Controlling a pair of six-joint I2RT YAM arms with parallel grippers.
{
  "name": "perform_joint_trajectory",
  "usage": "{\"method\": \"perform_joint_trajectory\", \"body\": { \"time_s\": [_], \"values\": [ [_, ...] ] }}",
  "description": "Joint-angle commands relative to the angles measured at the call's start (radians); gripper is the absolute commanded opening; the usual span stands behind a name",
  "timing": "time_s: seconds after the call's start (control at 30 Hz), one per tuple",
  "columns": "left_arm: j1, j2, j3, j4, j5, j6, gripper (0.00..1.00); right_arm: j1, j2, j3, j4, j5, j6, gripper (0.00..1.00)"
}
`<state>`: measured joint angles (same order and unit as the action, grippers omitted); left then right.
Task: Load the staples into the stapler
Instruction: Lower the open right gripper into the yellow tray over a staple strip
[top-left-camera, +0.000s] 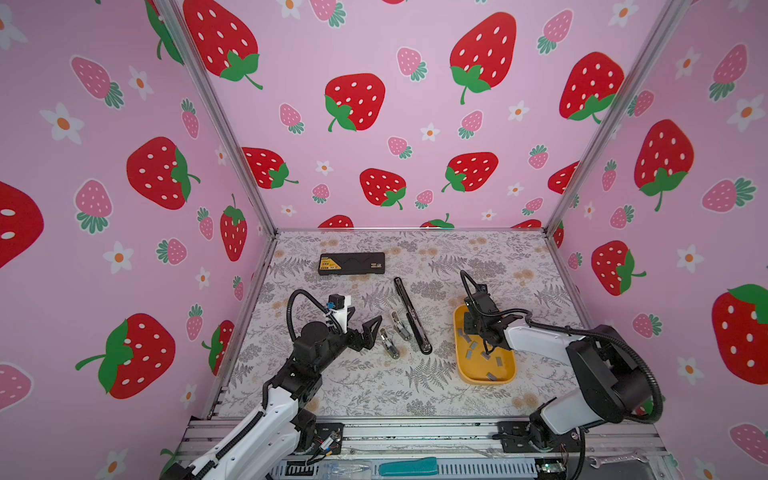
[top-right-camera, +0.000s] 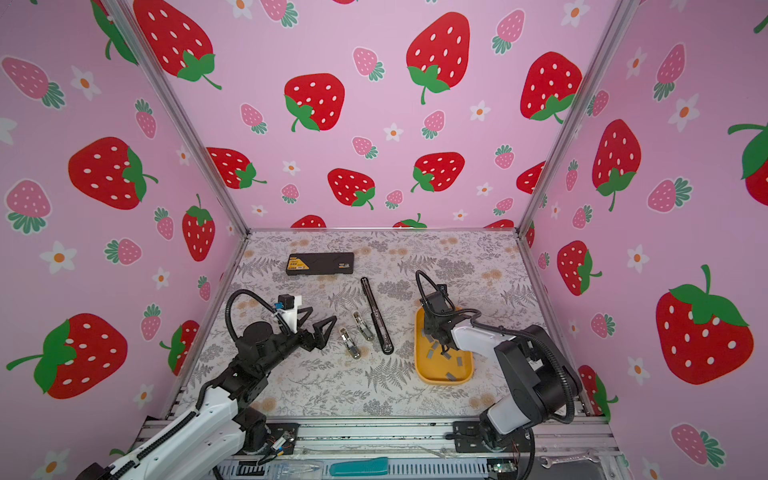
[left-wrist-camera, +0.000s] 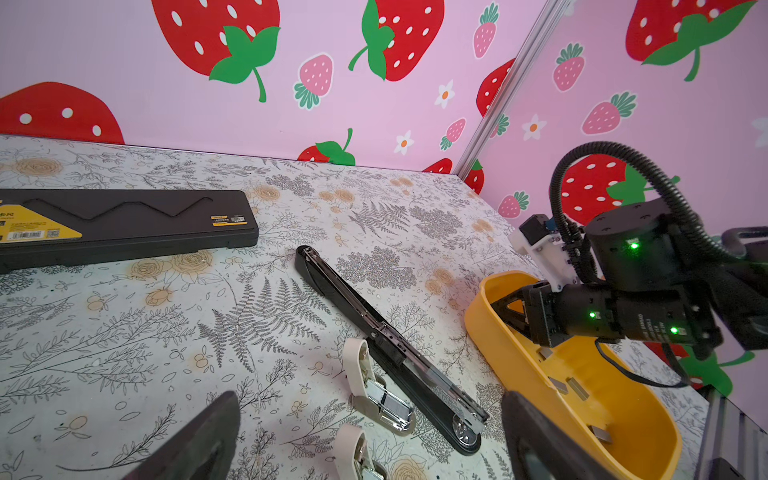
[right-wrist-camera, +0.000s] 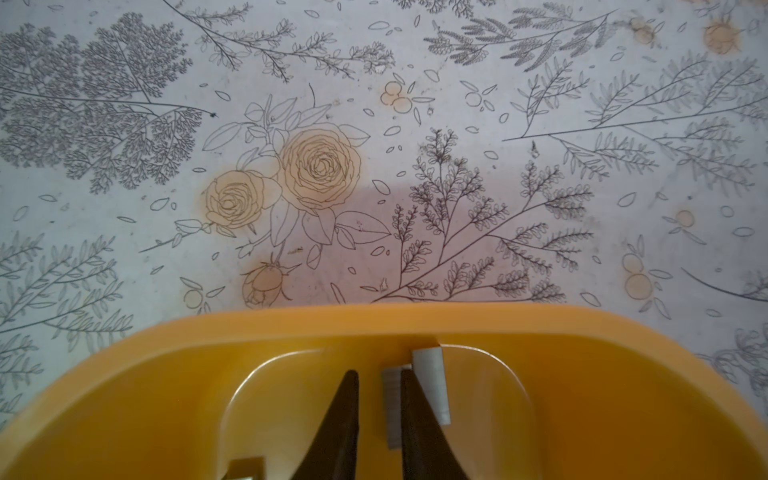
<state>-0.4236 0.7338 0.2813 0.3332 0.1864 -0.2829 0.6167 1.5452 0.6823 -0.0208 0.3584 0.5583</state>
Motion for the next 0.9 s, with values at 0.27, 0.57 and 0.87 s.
{"method": "perform_joint_trajectory", "body": {
  "time_s": [0.27,0.57,0.87],
  "values": [
    [-0.004,-0.009,0.007,0.028,-0.022,0.02,0.99,-0.008,0.009,0.005,-0.009,0.01,0.003,0.21],
    [-0.003,-0.018,0.007,0.021,-0.02,0.018,0.99,-0.008,-0.038,-0.021,-0.026,0.036,0.012,0.21],
    [-0.004,-0.028,0.006,0.017,-0.019,0.018,0.99,-0.008,-0.016,-0.036,-0.026,0.039,0.017,0.21]
  ]
}}
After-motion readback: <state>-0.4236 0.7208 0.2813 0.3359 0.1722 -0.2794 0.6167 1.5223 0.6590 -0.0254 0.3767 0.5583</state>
